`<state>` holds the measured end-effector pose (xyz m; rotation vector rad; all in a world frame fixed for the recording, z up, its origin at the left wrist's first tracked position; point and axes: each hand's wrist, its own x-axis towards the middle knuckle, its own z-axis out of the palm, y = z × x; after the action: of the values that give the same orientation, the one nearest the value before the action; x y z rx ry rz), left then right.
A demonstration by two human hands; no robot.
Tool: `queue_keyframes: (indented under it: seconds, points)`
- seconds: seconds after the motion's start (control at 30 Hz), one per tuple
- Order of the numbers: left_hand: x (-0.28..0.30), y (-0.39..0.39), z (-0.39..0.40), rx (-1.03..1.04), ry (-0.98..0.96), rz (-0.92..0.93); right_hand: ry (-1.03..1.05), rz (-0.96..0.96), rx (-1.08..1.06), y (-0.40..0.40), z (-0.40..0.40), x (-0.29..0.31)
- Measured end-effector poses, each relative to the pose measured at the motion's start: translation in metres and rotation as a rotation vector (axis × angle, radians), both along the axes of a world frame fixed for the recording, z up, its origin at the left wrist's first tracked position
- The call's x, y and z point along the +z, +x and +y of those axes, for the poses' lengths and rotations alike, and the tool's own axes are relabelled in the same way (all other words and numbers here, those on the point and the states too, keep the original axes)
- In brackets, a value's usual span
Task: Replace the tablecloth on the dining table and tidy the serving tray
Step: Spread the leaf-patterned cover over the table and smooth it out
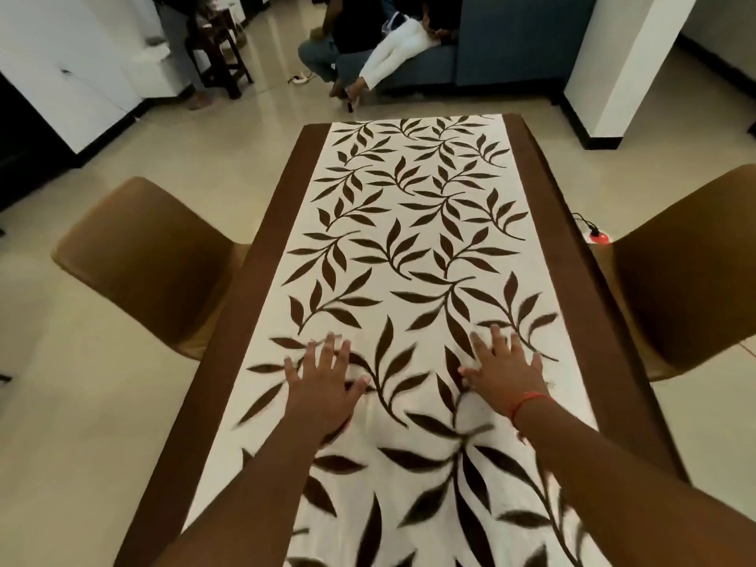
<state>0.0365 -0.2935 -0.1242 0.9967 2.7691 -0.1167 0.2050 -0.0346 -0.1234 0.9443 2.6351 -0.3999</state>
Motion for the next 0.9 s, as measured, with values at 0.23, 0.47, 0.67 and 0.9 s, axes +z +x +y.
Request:
queue_keyframes:
  seconds: [0.23,0.47,0.67,0.9]
  points:
    - [-0.036,-0.218,0.086,-0.015,0.0,0.138,0.105,0.035,-0.131,-0.153,0.121,-0.036]
    - [-0.065,-0.386,0.164,0.024,0.081,0.182,0.269,0.142,-0.189,-0.275,0.266,-0.071]
    - [-0.075,-0.456,0.189,0.171,0.169,0.145,0.276,0.23,-0.314,-0.328,0.321,-0.08]
    - [-0.085,-0.476,0.185,0.15,0.128,0.109,0.215,0.279,-0.364,-0.344,0.329,-0.099]
